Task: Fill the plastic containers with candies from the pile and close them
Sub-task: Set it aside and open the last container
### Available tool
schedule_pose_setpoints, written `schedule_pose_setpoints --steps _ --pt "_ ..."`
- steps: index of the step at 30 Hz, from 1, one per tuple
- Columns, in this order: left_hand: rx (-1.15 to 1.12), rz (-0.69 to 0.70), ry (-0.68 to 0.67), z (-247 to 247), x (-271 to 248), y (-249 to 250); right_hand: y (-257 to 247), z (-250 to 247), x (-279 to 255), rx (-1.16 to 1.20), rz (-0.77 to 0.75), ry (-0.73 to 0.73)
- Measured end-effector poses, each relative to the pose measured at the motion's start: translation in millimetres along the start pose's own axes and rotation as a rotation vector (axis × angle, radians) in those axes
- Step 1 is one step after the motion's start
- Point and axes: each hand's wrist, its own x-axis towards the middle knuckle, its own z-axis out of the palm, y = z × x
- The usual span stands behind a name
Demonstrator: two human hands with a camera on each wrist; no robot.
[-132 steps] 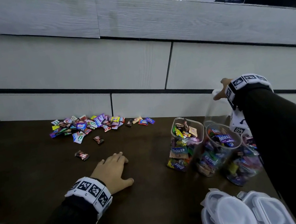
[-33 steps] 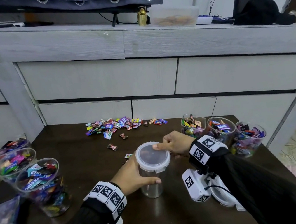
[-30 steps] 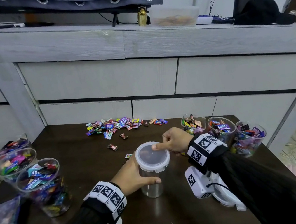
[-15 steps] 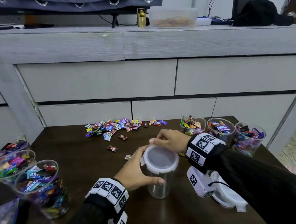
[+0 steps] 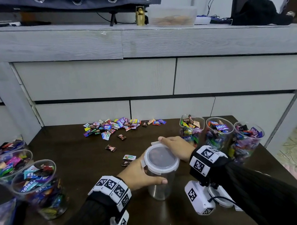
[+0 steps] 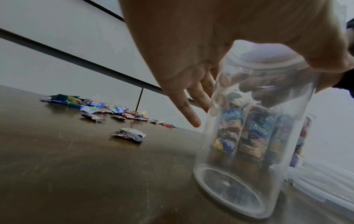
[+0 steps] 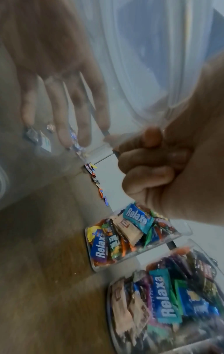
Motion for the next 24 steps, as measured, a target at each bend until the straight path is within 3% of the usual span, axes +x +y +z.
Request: schedule_pose_setpoints --steps 8,14,17,21,23,24 --pt "-0.014 -0.017 -0.009 -2 -1 0 -4 -2 -4 0.322 -0.008 -0.086" --pt "-0.008 0.011 -0.014 0 -1 -1 0 -1 -9 0.431 -0.031 -0.053" --pt "-0.013 0.016 -0.022 0 -2 -2 0 -5 -9 0.177 -0.084 0.007" --pt "-0.009 0.006 -0.03 -2 -2 0 -12 -17 -18 -0.61 -0.127 0.15" --pt "0.003 0.016 -0.035 -2 -3 1 -18 -21 -23 -0.714 -0.256 0.203" --pt "0.01 0.024 -0.039 -2 -3 2 -21 -22 -26 -0.685 -0.345 0.159"
